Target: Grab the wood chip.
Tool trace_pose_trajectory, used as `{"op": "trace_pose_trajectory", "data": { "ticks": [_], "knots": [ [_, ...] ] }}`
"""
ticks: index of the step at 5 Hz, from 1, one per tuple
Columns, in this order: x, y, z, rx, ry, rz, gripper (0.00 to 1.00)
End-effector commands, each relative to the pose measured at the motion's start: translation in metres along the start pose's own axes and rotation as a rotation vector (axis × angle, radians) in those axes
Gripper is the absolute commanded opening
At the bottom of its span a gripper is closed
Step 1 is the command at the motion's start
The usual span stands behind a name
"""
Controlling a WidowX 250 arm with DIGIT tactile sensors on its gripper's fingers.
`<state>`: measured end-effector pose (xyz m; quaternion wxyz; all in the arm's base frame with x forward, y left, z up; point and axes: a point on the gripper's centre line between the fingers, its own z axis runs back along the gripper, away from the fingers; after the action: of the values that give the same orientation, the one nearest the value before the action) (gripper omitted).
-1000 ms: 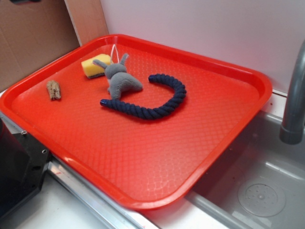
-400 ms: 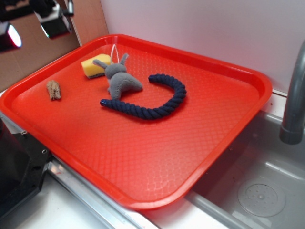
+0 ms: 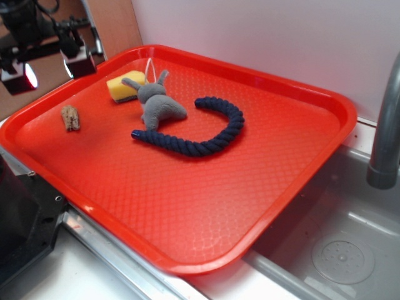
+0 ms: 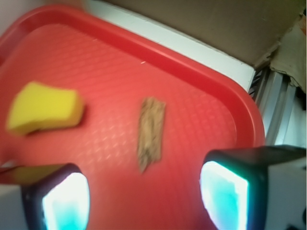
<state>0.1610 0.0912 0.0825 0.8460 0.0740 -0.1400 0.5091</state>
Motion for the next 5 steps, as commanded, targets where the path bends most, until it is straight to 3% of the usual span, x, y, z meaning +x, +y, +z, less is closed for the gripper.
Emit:
{"op": "trace_pose_trajectory", "data": {
  "ticks": [1, 2, 3, 4, 5],
  "knots": [
    [0.011, 0.012, -0.033, 0.027, -0.034, 0.079, 1.0],
    [0.009, 0.01, -0.063, 0.044, -0.06, 0.072, 1.0],
    [0.005, 0.013, -0.073, 0.017, -0.058, 0.073, 1.0],
    [0.002, 0.018, -0.082, 0.003, -0.047, 0.075, 0.0],
    [0.004, 0.018, -0.081, 0.001, -0.052, 0.093, 0.0]
  ]
}}
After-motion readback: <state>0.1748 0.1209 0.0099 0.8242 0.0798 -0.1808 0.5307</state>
